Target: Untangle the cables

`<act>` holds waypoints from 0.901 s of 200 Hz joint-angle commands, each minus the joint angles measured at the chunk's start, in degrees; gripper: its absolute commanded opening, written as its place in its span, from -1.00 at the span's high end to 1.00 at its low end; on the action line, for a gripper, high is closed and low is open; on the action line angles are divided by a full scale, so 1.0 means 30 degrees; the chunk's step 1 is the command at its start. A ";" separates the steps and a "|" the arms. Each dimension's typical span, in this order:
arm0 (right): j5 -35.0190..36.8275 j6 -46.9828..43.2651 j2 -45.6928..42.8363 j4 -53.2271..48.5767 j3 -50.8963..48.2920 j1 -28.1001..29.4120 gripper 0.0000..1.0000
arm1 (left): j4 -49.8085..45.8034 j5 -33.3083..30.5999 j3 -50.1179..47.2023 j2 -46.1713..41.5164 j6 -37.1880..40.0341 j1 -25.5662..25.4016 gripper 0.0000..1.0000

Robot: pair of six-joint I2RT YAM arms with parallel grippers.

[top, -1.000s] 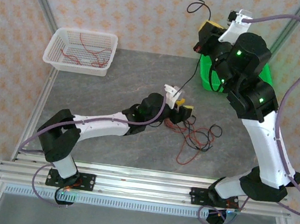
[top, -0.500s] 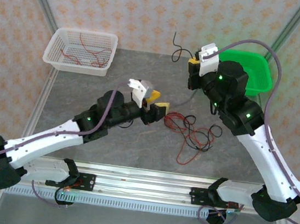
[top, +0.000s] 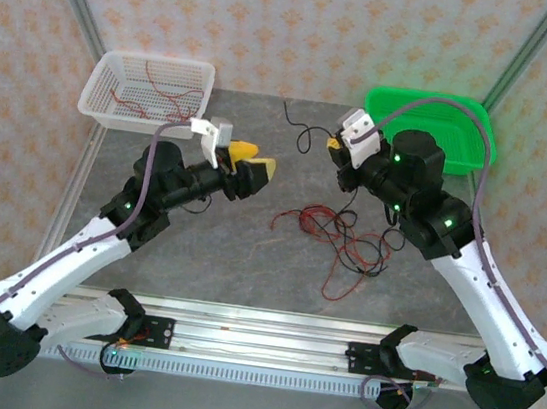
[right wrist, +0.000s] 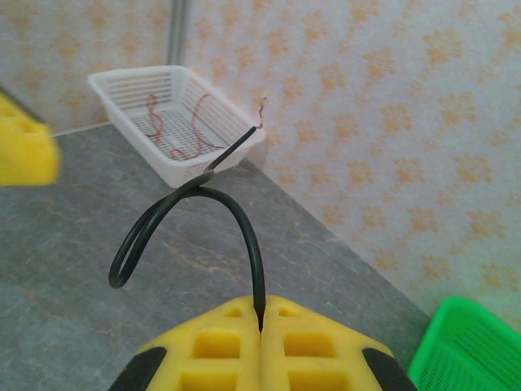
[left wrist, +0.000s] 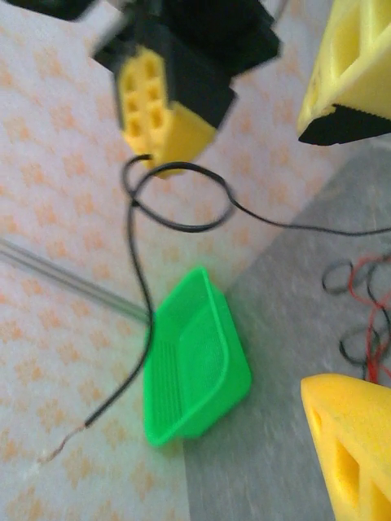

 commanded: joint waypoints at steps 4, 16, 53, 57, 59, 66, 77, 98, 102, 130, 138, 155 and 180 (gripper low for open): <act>-0.2261 -0.0780 -0.0287 -0.0326 0.0007 -0.0005 1.00 | 0.6368 0.4859 0.0405 0.1507 -0.6267 0.1250 -0.53; -0.2680 -0.0678 -0.0286 -0.0137 -0.0161 -0.0006 1.00 | 0.8478 0.5718 0.0287 0.2475 -0.8407 0.1640 -0.55; -0.3642 -0.0284 -0.0286 0.0580 -0.0763 -0.0005 1.00 | 1.2845 0.6006 -0.0272 0.4406 -1.1739 0.1894 -0.58; -0.3753 -0.0232 -0.0275 0.0654 -0.0850 -0.0009 1.00 | 1.3052 0.5920 -0.0259 0.4512 -1.1832 0.1913 -0.58; -0.3813 -0.0224 -0.0268 0.0687 -0.0870 -0.0006 1.00 | 1.3149 0.5864 -0.0270 0.4546 -1.1876 0.1902 -0.58; -0.4010 -0.0139 -0.0256 0.0806 -0.1002 -0.0005 1.00 | 1.3360 0.5668 -0.0205 0.4681 -1.1944 0.1927 -0.59; -0.4294 -0.0006 -0.0243 0.0994 -0.1234 -0.0005 1.00 | 1.3340 0.5338 -0.0052 0.4824 -1.1779 0.1946 -0.59; -0.4420 0.0224 -0.0213 0.1333 -0.1683 -0.0005 1.00 | 1.3210 0.4835 0.0303 0.5150 -1.1550 0.2049 -0.58; -0.4369 0.0268 -0.0204 0.1377 -0.1777 -0.0005 1.00 | 1.3221 0.4764 0.0337 0.5196 -1.1575 0.2064 -0.56; -0.3369 0.0527 -0.0194 0.1558 -0.2326 -0.0005 1.00 | 1.3325 0.4221 0.0457 0.5235 -1.1422 0.2152 -0.11; -0.3029 0.0609 -0.0196 0.1614 -0.2430 -0.0020 1.00 | 1.3224 0.4101 0.0510 0.5200 -1.1309 0.2153 0.10; -0.2562 0.0792 -0.0141 0.1701 -0.2587 -0.0005 1.00 | 1.2766 0.3781 0.0649 0.5027 -1.0980 0.2155 0.58; -0.1898 0.1159 0.0071 0.1835 -0.2692 -0.0005 1.00 | 1.1990 0.3238 0.0874 0.4637 -1.0451 0.2153 1.00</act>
